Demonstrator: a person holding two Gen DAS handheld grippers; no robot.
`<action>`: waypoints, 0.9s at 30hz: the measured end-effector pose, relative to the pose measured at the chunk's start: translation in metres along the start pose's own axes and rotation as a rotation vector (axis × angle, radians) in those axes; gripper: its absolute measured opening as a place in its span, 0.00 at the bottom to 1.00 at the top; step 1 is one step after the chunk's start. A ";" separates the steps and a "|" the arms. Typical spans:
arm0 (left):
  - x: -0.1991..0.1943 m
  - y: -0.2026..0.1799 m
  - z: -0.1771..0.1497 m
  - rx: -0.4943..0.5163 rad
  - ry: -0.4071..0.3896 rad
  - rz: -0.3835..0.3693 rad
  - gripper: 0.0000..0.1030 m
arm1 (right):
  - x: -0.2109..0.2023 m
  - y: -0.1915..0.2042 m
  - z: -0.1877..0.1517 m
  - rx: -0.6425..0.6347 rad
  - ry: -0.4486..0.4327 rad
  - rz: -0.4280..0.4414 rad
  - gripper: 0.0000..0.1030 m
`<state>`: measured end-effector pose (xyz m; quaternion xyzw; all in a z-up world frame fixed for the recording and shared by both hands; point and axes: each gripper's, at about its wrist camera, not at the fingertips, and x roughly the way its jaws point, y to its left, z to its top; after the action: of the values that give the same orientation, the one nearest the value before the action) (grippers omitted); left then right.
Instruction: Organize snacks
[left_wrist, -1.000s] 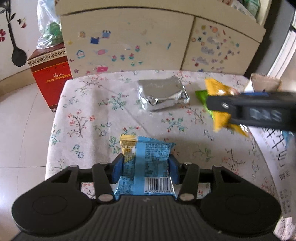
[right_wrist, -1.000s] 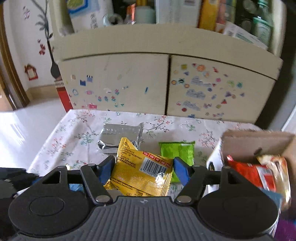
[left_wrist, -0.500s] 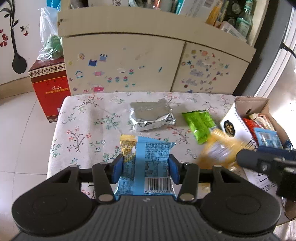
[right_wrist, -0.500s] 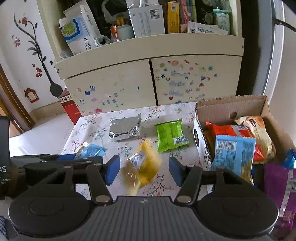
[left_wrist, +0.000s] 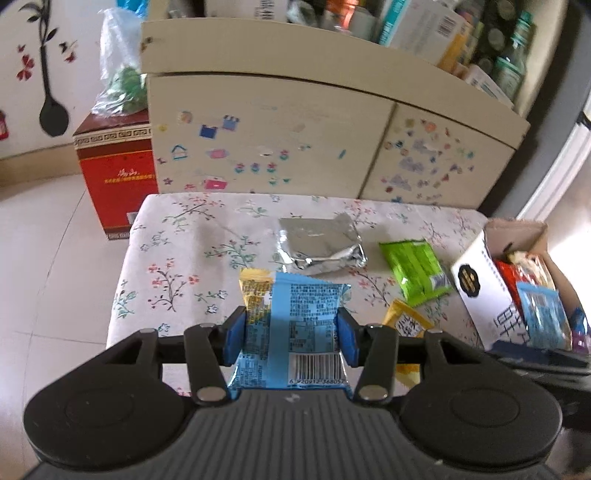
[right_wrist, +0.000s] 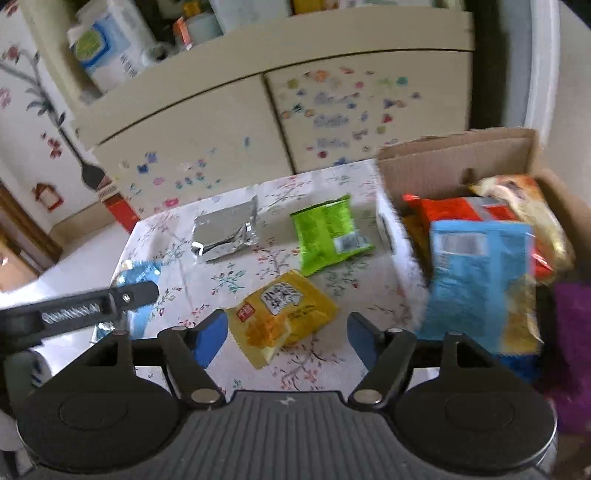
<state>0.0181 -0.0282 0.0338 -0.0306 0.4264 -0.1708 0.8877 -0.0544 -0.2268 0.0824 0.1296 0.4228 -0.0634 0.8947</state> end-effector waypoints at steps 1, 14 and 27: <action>-0.001 0.002 0.001 -0.006 -0.002 -0.001 0.48 | 0.006 0.003 0.001 -0.036 0.002 -0.004 0.78; 0.004 0.011 -0.002 -0.026 0.036 -0.014 0.48 | 0.056 0.020 -0.002 -0.096 0.089 -0.029 0.93; 0.000 0.014 -0.001 -0.034 0.024 -0.009 0.48 | 0.044 0.010 -0.011 0.245 0.083 -0.063 0.94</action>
<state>0.0215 -0.0146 0.0306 -0.0457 0.4398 -0.1679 0.8811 -0.0324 -0.2148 0.0439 0.2271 0.4523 -0.1374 0.8515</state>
